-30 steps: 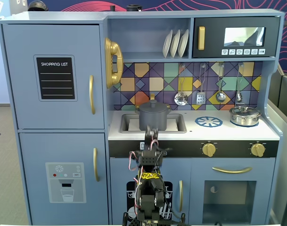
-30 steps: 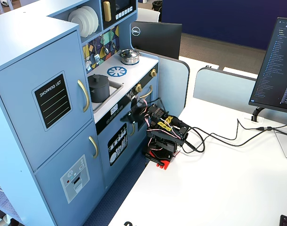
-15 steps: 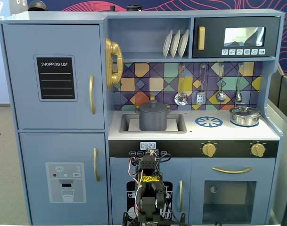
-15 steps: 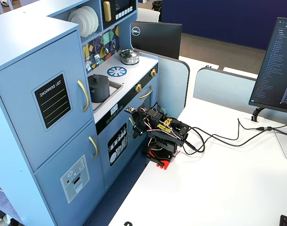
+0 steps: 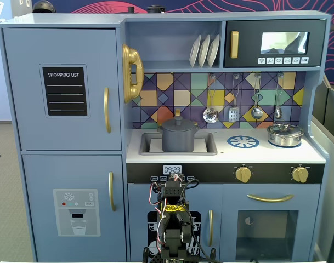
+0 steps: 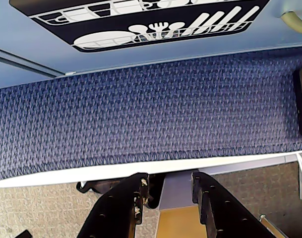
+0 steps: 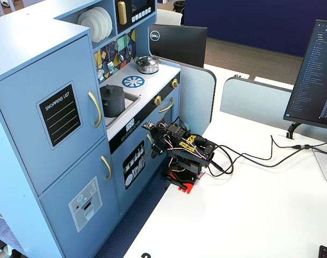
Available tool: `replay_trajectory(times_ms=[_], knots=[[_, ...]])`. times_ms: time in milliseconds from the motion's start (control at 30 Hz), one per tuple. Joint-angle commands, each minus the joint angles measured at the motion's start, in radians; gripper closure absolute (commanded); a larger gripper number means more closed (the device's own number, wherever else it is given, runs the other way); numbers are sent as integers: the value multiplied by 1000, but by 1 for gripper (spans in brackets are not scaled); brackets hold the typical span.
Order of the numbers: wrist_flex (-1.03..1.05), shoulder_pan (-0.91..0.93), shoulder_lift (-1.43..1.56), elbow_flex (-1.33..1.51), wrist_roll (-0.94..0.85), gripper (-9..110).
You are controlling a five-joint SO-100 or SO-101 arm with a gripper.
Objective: Pick up the lid from the counter and put it on the gray recipient
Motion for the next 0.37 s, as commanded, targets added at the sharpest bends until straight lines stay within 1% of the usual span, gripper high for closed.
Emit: replay_trajectory(times_ms=[0, 333], knots=[[176, 5, -11, 0, -2, 99], [176, 5, -11, 0, -2, 97]])
